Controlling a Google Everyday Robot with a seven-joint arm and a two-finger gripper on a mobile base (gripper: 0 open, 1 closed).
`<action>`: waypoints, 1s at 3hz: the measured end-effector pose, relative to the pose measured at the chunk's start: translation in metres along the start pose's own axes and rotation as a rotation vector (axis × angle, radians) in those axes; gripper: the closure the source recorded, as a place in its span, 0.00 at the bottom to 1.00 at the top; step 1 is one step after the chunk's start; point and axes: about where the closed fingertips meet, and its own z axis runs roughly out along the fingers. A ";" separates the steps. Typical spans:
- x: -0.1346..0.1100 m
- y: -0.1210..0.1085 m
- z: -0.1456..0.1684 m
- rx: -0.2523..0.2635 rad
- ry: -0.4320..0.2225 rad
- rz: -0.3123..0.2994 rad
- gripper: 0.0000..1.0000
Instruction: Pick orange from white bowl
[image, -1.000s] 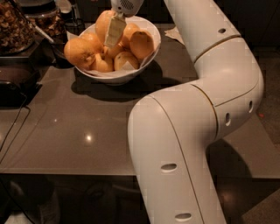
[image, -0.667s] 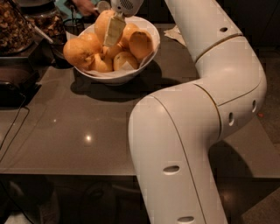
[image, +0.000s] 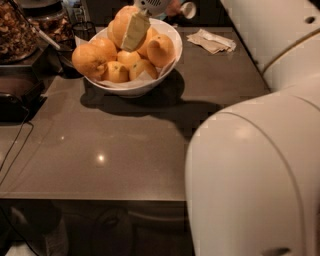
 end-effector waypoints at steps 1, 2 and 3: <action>0.007 0.012 0.011 -0.030 0.020 0.005 1.00; 0.007 0.012 0.011 -0.030 0.020 0.005 1.00; 0.005 0.024 0.003 -0.034 0.026 0.022 1.00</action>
Offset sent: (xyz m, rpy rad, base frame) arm -0.0087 0.0016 -0.0148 -0.0171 0.0310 0.0074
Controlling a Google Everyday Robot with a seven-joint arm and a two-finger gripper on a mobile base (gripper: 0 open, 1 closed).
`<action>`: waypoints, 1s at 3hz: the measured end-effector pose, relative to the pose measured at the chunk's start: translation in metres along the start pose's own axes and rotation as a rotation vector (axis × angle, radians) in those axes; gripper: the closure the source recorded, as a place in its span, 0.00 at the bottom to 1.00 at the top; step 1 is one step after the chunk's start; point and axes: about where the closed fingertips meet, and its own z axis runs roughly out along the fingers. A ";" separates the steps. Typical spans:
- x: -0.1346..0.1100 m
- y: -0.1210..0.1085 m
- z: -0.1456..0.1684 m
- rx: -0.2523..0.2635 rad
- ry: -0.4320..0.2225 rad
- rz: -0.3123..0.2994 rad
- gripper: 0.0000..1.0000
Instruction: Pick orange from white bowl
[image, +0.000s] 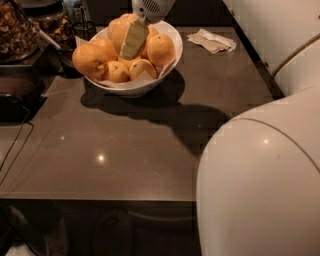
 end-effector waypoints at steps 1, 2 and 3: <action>0.005 0.023 -0.020 0.027 -0.023 0.058 1.00; 0.013 0.050 -0.034 0.060 -0.025 0.098 1.00; 0.016 0.055 -0.030 0.050 -0.016 0.097 1.00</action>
Offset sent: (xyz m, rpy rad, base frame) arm -0.0971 -0.0337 0.0120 0.0613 -0.0200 -0.1746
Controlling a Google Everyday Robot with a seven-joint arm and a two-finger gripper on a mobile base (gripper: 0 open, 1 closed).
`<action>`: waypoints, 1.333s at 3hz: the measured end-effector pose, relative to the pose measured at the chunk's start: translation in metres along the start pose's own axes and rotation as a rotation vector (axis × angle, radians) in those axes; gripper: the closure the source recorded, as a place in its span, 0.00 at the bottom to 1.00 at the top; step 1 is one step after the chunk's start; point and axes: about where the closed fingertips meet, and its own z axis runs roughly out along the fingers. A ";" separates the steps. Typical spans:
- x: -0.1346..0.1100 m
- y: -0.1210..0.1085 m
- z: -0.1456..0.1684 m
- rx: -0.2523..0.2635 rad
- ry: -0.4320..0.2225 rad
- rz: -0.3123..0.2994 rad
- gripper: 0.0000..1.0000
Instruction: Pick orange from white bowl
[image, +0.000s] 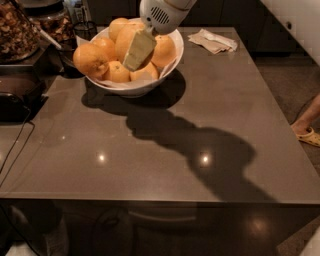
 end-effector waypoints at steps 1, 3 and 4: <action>0.000 0.000 0.000 0.000 0.000 0.000 1.00; 0.017 0.066 -0.038 0.048 -0.001 0.135 1.00; 0.025 0.097 -0.052 0.067 0.015 0.204 1.00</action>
Offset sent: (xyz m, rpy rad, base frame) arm -0.0993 -0.0210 0.0122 0.0512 0.0370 -0.1635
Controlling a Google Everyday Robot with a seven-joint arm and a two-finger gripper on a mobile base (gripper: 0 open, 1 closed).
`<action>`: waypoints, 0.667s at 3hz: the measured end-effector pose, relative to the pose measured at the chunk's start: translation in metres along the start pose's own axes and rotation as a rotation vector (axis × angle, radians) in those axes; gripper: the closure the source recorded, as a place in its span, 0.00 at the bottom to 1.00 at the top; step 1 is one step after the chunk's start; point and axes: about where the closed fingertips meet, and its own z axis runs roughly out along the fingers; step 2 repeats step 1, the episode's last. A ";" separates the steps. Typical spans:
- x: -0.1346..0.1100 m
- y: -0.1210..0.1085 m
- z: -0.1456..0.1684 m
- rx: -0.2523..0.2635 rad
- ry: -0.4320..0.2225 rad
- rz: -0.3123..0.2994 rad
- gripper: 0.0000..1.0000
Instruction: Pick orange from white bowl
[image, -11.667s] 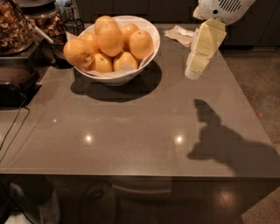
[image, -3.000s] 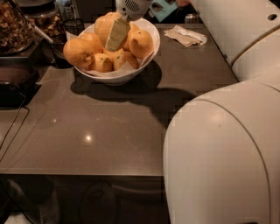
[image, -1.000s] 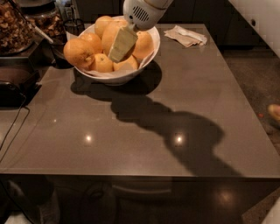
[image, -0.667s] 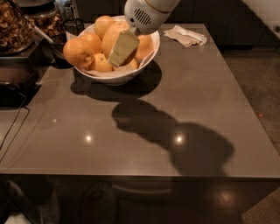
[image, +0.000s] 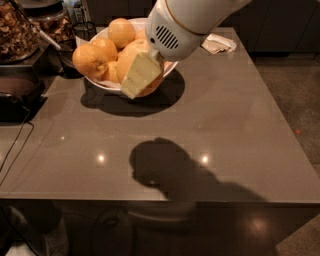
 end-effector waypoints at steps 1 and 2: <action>0.000 0.000 0.000 0.000 0.000 0.000 1.00; 0.000 0.000 0.000 0.000 0.000 0.000 1.00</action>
Offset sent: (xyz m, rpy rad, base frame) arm 0.0000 0.0000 0.0000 0.0000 0.0000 0.0000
